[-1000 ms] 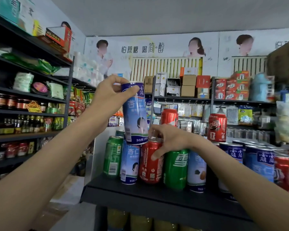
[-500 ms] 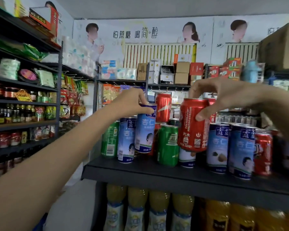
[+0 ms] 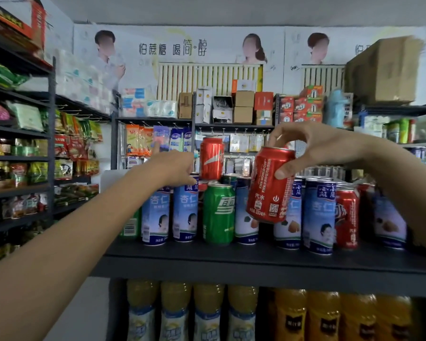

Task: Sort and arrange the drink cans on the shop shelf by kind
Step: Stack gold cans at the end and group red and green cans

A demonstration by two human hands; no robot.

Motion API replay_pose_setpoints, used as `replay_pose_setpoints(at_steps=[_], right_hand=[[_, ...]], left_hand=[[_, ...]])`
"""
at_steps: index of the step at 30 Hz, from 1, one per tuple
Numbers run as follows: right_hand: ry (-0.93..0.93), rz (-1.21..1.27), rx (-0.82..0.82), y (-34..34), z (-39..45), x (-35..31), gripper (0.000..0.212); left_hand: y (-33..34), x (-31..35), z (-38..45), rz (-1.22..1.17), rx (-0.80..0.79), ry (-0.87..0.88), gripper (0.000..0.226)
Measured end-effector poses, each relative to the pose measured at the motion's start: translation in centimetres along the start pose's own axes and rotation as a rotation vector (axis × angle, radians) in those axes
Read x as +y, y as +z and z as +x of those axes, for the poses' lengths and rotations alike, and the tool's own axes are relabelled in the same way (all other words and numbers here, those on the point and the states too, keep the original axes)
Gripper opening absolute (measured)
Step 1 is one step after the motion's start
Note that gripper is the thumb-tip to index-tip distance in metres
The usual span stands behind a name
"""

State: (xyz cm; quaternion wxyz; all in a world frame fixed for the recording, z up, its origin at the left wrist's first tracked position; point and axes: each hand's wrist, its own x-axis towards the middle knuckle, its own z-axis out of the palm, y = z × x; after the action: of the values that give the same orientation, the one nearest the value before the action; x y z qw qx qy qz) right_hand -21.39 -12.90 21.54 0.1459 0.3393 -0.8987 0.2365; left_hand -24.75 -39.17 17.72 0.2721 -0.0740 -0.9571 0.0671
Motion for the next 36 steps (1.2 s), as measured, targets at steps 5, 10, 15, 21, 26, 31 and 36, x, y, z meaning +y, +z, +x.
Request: replay_pose_setpoints(at_steps=[5,10,15,21,26,31,36], right_hand=[[0.069,-0.017,0.051,-3.4,-3.1,1.2,0.063],[0.231,-0.135,0.006,-6.7,-7.5,3.6,0.059],[0.406,-0.313,-0.002,-6.6,-9.8,9.0,0.045],[0.520,-0.395,0.001,-4.1,-10.1,13.5,0.051],[0.504,-0.472,0.025,-3.3,-9.0,14.7,0.053],[0.348,-0.636,0.198,-2.0,-8.4,13.3,0.042],[0.127,-0.306,0.278,1.1,-5.9,9.1,0.046]], left_hand=[[-0.2,4.9,0.4,-0.273,0.314,0.097,0.014],[0.8,12.3,0.4,-0.515,0.370,0.340,0.026],[2.3,16.3,1.9,-0.443,0.281,0.394,0.041],[3.6,16.4,3.0,-0.407,0.279,0.308,0.037],[3.6,15.5,3.4,-0.525,0.265,0.212,0.026],[3.6,15.0,2.3,-0.592,0.298,0.193,0.018],[2.9,12.8,1.5,-0.633,0.363,0.137,0.020]])
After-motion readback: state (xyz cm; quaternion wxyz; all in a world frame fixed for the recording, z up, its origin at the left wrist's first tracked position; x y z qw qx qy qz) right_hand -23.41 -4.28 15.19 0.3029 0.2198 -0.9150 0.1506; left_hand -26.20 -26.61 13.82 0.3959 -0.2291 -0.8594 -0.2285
